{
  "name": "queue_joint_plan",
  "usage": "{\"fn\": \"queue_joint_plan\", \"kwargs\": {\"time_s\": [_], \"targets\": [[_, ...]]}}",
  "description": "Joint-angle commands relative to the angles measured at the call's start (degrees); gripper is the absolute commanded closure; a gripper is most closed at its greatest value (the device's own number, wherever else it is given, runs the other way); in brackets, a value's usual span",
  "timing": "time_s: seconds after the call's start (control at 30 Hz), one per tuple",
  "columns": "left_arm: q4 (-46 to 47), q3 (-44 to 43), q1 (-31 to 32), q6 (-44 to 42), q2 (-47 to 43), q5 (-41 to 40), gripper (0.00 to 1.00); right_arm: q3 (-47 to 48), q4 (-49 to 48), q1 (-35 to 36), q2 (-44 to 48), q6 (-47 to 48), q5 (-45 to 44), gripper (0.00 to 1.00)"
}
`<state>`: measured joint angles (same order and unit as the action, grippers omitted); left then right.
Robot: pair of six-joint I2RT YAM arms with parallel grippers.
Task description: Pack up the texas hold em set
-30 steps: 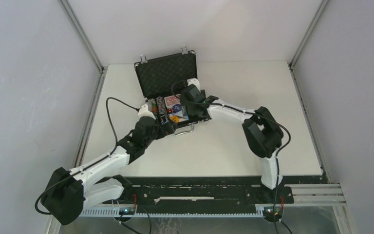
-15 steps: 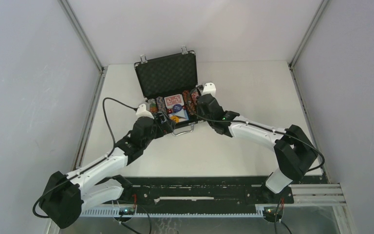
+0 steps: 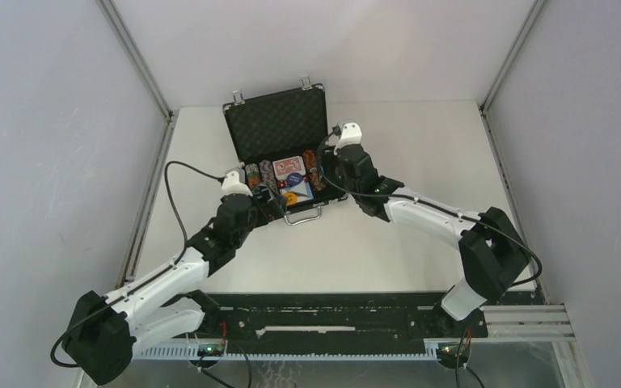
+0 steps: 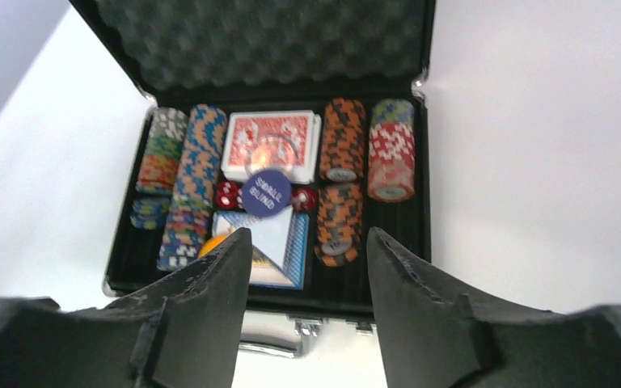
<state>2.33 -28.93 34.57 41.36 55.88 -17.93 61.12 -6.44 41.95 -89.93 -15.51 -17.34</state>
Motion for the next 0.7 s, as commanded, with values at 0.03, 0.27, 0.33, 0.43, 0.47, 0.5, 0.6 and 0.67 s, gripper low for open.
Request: {"fn": "queue_joint_plan", "kwargs": {"time_s": [0.03, 0.27, 0.33, 0.43, 0.47, 0.5, 0.6, 0.67], "targets": [[1.80, 0.88, -0.20, -2.43, -1.61, -2.65, 0.00, 9.03, -4.55, -3.39, -5.79, 3.30, 5.48, 0.34], [1.72, 1.08, -0.19, -2.52, -2.08, -3.82, 0.00, 26.15, -4.11, -7.68, -21.10, 11.49, 3.17, 0.29], [1.63, 0.84, -0.20, -2.53, -1.42, -3.65, 0.00, 29.94, -5.01, -9.74, -25.06, 13.27, 5.41, 0.27], [1.71, 0.56, -0.20, -2.52, -0.28, -3.15, 0.00, 31.98, -11.78, -12.17, -29.49, 15.57, 7.11, 0.29], [1.72, 0.38, -0.20, -2.52, 0.13, -2.92, 0.00, 32.22, -14.46, -12.95, -30.69, 15.78, 8.31, 0.32], [1.72, 0.28, -0.20, -2.52, 0.69, -2.79, 0.00, 32.78, -16.28, -13.84, -31.82, 15.68, 10.00, 0.35], [1.72, -0.01, -0.20, -2.52, 1.50, -2.63, 0.00, 36.79, -16.47, -16.02, -34.97, 13.87, 14.86, 0.38], [1.79, -0.15, -0.18, -2.52, 1.94, -2.57, 0.00, 39.60, -15.71, -17.05, -37.25, 13.25, 17.03, 0.40]]}}
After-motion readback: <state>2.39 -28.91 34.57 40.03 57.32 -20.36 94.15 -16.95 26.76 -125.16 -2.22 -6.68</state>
